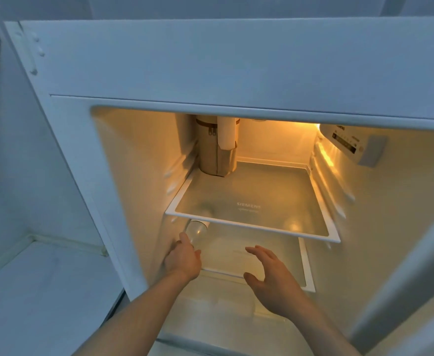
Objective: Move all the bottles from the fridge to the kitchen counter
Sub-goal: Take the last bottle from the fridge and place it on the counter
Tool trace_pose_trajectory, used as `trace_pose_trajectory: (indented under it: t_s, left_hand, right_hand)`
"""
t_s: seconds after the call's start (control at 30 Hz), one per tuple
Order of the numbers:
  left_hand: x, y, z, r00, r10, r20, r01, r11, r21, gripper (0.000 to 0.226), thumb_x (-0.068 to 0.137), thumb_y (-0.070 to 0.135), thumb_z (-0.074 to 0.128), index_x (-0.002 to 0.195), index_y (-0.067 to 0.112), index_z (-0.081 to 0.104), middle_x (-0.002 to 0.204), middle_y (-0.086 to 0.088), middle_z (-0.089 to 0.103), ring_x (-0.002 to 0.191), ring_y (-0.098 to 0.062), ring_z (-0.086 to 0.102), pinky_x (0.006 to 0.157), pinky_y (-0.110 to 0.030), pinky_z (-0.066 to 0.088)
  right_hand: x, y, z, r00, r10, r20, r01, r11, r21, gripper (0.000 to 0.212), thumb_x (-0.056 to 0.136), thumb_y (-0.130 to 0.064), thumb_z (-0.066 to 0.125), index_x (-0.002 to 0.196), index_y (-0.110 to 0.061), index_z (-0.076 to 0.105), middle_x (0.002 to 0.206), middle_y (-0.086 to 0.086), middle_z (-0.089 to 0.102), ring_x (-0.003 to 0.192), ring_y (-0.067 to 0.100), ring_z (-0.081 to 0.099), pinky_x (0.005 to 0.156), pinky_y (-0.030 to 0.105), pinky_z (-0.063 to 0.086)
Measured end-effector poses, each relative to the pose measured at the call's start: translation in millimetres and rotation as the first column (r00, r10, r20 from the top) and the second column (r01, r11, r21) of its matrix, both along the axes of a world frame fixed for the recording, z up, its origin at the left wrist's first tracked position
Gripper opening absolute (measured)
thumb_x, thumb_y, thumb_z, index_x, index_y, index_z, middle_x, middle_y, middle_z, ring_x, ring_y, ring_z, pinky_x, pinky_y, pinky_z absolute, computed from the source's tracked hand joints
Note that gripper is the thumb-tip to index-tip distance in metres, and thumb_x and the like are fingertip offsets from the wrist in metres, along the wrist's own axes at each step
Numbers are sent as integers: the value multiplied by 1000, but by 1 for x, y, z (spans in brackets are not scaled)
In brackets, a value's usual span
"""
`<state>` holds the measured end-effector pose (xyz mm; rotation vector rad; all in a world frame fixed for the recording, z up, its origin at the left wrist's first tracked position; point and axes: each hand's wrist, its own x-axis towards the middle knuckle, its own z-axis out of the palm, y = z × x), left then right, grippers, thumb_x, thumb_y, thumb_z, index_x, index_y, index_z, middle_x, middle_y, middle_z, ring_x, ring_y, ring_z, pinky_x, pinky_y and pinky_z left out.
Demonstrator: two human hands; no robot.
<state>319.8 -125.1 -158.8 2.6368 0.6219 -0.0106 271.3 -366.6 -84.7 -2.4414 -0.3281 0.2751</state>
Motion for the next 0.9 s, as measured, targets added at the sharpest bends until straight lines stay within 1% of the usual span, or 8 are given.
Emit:
trace_pose_trajectory:
  t_s: [0.1,0.2,0.33,0.47,0.57,0.67,0.73,0.9]
  left_hand:
    - [-2,-4,2,997,19,72,-18,1000,-16,29,101,35,53,114,18,35,115,-3,64,101,-31,66,74,-39,49]
    - [-9,-8,8,979,11,203,-6,1000,-26,21,101,34,52,107,24,35,104,1,61,83,-26,61,63,-37,47]
    - [-24,-9,27,926,-15,376,50,995,-83,21,99,35,54,100,34,33,92,5,57,74,-19,58,62,-43,53]
    - [-46,-5,63,869,-54,492,84,996,-40,16,100,39,57,102,34,42,86,12,56,72,-6,56,56,-29,47]
    - [-70,-5,86,833,-104,543,137,990,-20,13,102,41,55,104,35,44,90,14,58,77,-3,59,62,-27,55]
    - [-102,-2,105,809,-124,575,138,990,20,12,103,43,52,109,33,47,85,16,54,74,-2,56,57,-17,40]
    - [-125,4,116,797,-115,593,115,993,38,14,103,46,50,108,33,48,80,17,51,70,-4,53,56,-20,36]
    - [-194,29,132,804,-45,593,69,997,-17,18,100,49,52,102,32,53,78,13,57,72,-8,55,65,-32,48]
  right_hand:
    - [3,3,0,1000,8,2,-8,1000,8,56,101,-37,60,152,-43,37,163,-18,26,147,10,34,118,27,32]
    - [2,4,0,1000,25,-1,-25,1000,13,55,102,-37,60,151,-43,38,163,-17,27,147,10,34,118,27,31]
    - [0,8,3,999,43,6,-44,999,28,55,101,-37,61,151,-43,38,163,-16,29,147,11,35,118,28,32]
    - [-5,18,11,996,86,31,-88,995,39,58,100,-38,62,152,-43,36,163,-16,29,146,11,37,117,30,34]
    - [-10,24,18,993,107,41,-109,993,53,61,100,-38,63,153,-43,34,164,-16,28,147,12,36,119,33,33]
    - [-16,31,22,985,167,45,-169,984,49,63,100,-38,63,155,-42,32,165,-15,27,148,12,34,120,34,31]
    - [-23,38,23,980,196,41,-197,980,37,64,100,-40,62,155,-43,31,165,-16,26,149,12,32,120,33,31]
    - [-46,68,28,950,310,45,-311,950,26,61,100,-41,62,153,-44,33,163,-18,29,147,10,34,117,29,28]
